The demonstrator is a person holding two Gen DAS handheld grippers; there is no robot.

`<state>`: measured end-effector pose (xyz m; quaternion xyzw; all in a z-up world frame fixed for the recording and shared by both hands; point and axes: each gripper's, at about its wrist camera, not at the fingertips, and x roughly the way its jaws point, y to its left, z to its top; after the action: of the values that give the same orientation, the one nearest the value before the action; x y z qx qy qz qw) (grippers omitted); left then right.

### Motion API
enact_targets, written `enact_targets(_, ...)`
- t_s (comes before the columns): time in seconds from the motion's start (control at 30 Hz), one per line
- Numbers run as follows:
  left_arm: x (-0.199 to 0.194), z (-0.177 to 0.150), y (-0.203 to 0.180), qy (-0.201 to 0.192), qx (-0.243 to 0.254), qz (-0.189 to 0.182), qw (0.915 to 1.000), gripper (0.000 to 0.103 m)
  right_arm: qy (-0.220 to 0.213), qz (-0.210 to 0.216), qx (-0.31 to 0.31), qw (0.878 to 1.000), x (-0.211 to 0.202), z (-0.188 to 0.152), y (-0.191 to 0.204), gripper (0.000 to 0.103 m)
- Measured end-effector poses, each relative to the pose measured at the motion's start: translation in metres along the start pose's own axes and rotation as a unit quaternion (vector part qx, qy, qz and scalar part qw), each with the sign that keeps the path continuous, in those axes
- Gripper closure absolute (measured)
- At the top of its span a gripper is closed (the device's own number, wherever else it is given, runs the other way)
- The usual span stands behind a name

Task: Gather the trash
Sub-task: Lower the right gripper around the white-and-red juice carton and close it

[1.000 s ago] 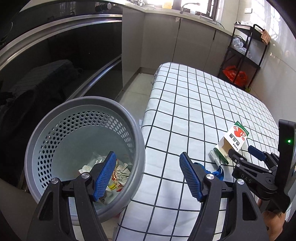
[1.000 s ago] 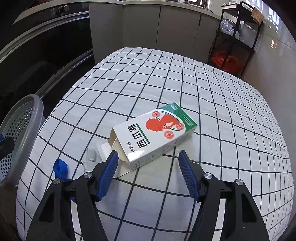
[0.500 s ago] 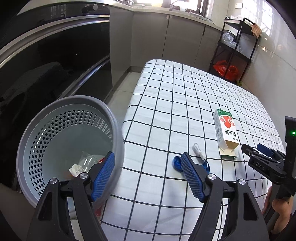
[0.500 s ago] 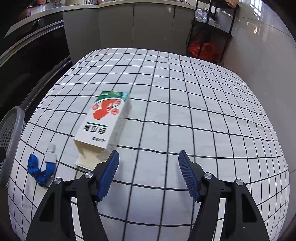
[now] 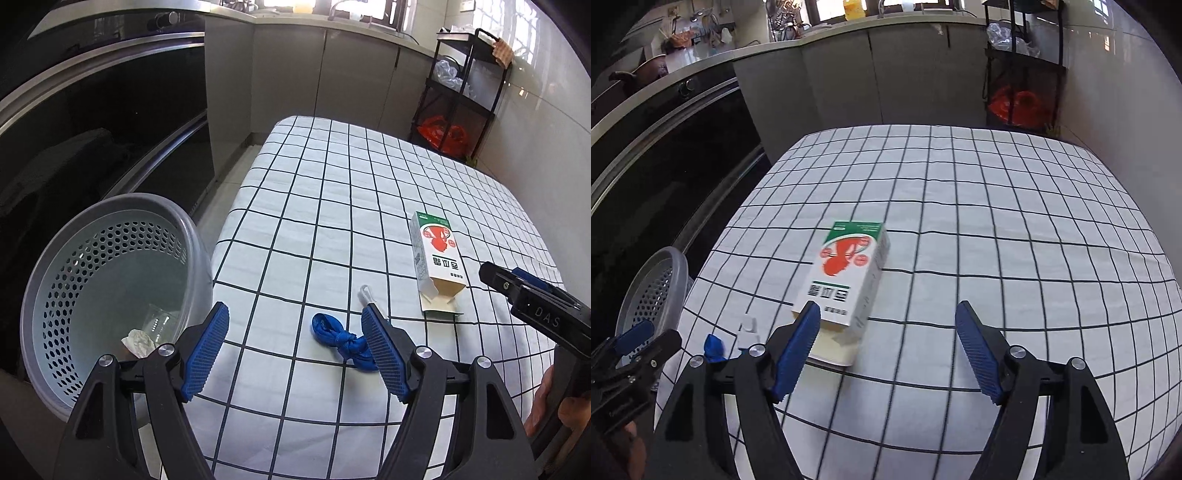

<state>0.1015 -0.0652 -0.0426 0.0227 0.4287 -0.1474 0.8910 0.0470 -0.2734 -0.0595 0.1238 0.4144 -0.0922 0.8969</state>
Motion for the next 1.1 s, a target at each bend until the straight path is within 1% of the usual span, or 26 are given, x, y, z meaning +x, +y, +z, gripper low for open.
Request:
enact_targets(0.1, -0.001, 0.0, 0.003, -0.001, 0.002, 0.005, 1.0, 0.03, 0.009, 0.017, -0.004, 1.0, 0.01, 0.003, 0.017, 0.031)
enact_targets(0.17, 0.0, 0.0, 0.007, 0.0, 0.0, 0.008, 1.0, 0.03, 0.014, 0.016, -0.009, 1.0, 0.018, 0.003, 0.029, 0.03)
enact_targets(0.27, 0.0, 0.0, 0.012, 0.002, -0.004, 0.01, 0.9999, 0.03, 0.023, 0.013, -0.005, 1.0, 0.03, 0.006, 0.036, 0.027)
enact_targets(0.37, -0.001, 0.0, 0.016, 0.003, -0.006, 0.009, 0.9999, 0.03, 0.034, 0.015, 0.008, 0.999, 0.041, 0.008, 0.04, 0.025)
enact_targets(0.6, -0.003, -0.002, 0.015, 0.003, 0.0, 0.008, 1.0, 0.03, 0.057, -0.008, 0.023, 0.998, 0.063, 0.013, 0.038, 0.025)
enact_targets(0.8, -0.003, -0.002, 0.014, 0.003, 0.002, 0.01, 0.9999, 0.03, 0.061, -0.014, 0.023, 0.998, 0.068, 0.015, 0.035, 0.026)
enact_targets(0.87, -0.003, -0.003, 0.013, 0.004, 0.003, 0.01, 0.9999, 0.03, 0.057, -0.016, 0.019, 0.998, 0.068, 0.014, 0.036, 0.032)
enact_targets(0.93, -0.002, -0.003, 0.013, 0.004, 0.003, 0.01, 0.9999, 0.03, 0.061, -0.017, 0.012, 0.998, 0.069, 0.015, 0.037, 0.048)
enact_targets(1.0, -0.001, -0.003, 0.013, 0.005, 0.004, 0.011, 0.9999, 0.03, 0.062, -0.014, 0.006, 0.998, 0.069, 0.015, 0.037, 0.049)
enact_targets(1.1, -0.001, -0.004, 0.011, 0.005, 0.005, 0.007, 1.0, 0.027, 0.053, -0.008, 0.003, 0.999, 0.063, 0.014, 0.036, 0.05)
